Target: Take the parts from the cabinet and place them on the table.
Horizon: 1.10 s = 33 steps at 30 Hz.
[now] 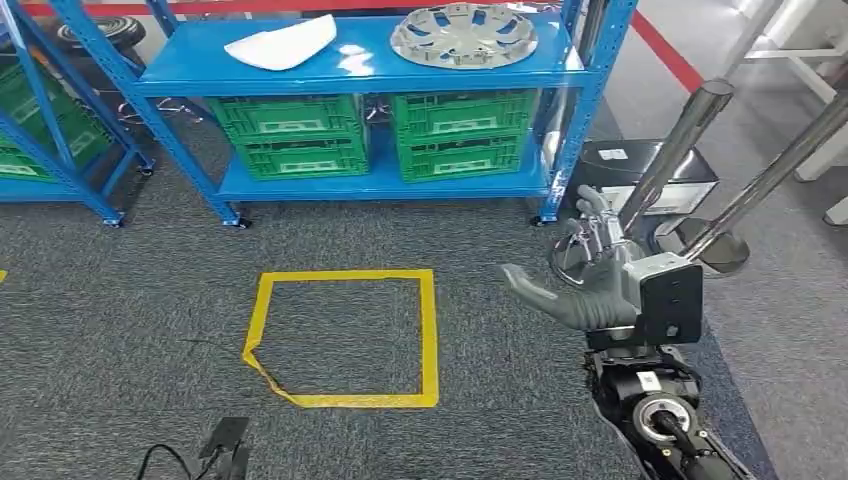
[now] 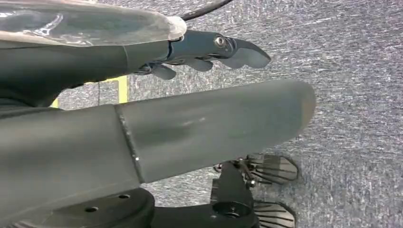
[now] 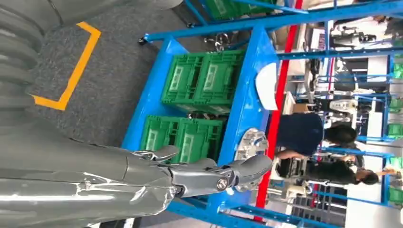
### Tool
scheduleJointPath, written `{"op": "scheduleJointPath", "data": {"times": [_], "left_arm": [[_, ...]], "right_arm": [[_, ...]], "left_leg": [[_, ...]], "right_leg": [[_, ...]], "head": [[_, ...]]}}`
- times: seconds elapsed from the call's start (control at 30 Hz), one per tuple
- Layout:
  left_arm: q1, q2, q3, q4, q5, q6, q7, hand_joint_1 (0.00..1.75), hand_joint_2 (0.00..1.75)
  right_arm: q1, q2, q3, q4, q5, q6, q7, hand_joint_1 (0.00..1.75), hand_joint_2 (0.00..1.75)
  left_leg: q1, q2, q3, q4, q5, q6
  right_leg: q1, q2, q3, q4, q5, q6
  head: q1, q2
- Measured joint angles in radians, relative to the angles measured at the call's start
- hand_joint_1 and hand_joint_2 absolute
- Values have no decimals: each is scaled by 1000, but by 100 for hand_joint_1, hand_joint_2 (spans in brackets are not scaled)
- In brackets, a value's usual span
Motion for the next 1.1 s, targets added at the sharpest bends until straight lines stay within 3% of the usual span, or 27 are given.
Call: {"op": "scheduleJointPath", "data": {"times": [0.3, 0.47, 0.67, 1.1], "left_arm": [[-1, -1, 0, 0, 3, -5, 0, 0, 0], [0, -6, 0, 0, 23, -5, -9, 0, 0], [-1, -14, 0, 0, 31, -14, -19, 0, 0], [-2, -18, -2, 0, 28, -17, -8, 0, 0]], "right_arm": [[11, -6, -32, 15, -6, 20, -26, 0, 175], [6, -5, -32, 28, -37, 134, -50, 0, 175], [1, -4, -31, 42, -35, 179, -59, 0, 175], [-1, -4, -23, 43, -37, 212, -35, 0, 175]], "left_leg": [[0, 0, 0, 0, 0, 0], [0, 0, 0, 0, 0, 0], [0, 0, 0, 0, 0, 0], [0, 0, 0, 0, 0, 0]], "right_leg": [[0, 0, 0, 0, 0, 0], [0, 0, 0, 0, 0, 0], [0, 0, 0, 0, 0, 0], [0, 0, 0, 0, 0, 0]], "head": [[0, 0], [0, 0], [0, 0], [0, 0]]}}
